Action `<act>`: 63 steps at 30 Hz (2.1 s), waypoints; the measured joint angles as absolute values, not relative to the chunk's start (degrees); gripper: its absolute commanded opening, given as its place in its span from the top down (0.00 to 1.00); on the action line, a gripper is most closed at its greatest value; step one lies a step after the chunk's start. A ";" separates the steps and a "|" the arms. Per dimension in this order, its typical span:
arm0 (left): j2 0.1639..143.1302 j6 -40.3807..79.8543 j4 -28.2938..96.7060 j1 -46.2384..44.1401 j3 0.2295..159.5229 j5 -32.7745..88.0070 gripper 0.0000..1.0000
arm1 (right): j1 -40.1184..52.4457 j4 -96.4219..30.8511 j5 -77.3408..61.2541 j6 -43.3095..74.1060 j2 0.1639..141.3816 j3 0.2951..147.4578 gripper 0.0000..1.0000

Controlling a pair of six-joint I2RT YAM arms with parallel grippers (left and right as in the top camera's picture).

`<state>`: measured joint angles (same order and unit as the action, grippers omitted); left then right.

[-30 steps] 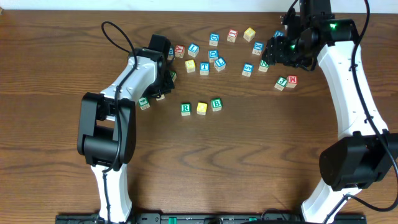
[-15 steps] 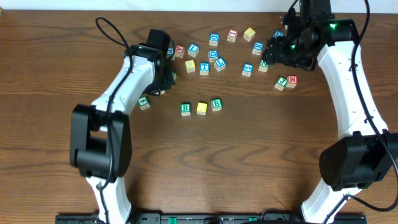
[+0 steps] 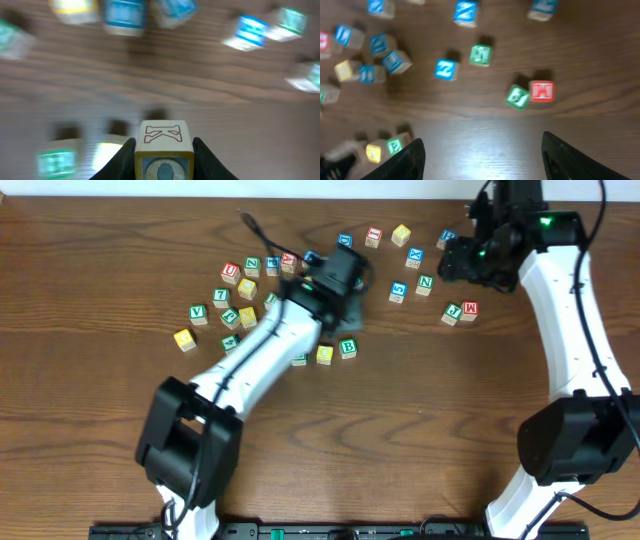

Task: Spell out ROBOT
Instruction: 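Carry the O block with the left gripper to the right of B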

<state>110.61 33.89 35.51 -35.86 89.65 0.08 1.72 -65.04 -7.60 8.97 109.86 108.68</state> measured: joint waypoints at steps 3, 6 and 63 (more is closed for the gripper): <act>111.26 34.81 30.89 -40.05 89.65 -0.69 0.74 | -1.17 -65.08 -7.33 10.09 109.86 108.68 0.30; 112.64 35.16 28.47 -44.34 89.65 -3.49 0.74 | -3.77 -65.49 -6.94 10.68 109.86 108.68 0.30; 120.44 36.05 34.28 -43.00 91.26 -8.73 0.49 | -4.58 -67.96 -7.75 11.51 109.86 108.68 0.28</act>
